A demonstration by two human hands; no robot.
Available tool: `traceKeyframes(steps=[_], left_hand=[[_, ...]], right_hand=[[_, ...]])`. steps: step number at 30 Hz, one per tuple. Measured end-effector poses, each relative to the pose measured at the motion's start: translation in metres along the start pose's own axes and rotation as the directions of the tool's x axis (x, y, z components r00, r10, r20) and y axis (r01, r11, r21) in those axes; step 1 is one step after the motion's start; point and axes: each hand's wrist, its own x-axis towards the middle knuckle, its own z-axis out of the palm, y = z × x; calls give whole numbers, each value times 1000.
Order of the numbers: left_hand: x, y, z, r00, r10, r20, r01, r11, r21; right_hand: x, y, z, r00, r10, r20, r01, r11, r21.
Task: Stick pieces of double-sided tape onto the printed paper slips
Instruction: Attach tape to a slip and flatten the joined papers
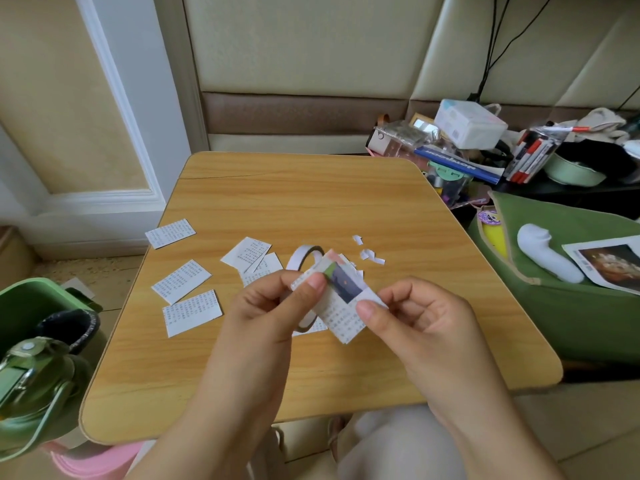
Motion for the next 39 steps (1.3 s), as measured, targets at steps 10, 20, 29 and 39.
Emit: traceKeyframes(steps=[10,20,29,39], left_hand=[[2,2,1,995,92,47,-98,984,151],[-7,-3,17,995,76,-72,-72,996,49],[-7,0,14,995,10,-96,-5,999,50],[-2,9,8,992,-32,-118,44,994,101]], right_hand=[[4,-6,-2,994,-85,-69,87,996,26],[3,0,12,999,32,-25,-30,998,61],[4,1,12,999,17,-34,-16,1000,22],[9,-6,2,991,128,-45,-121,983,137]])
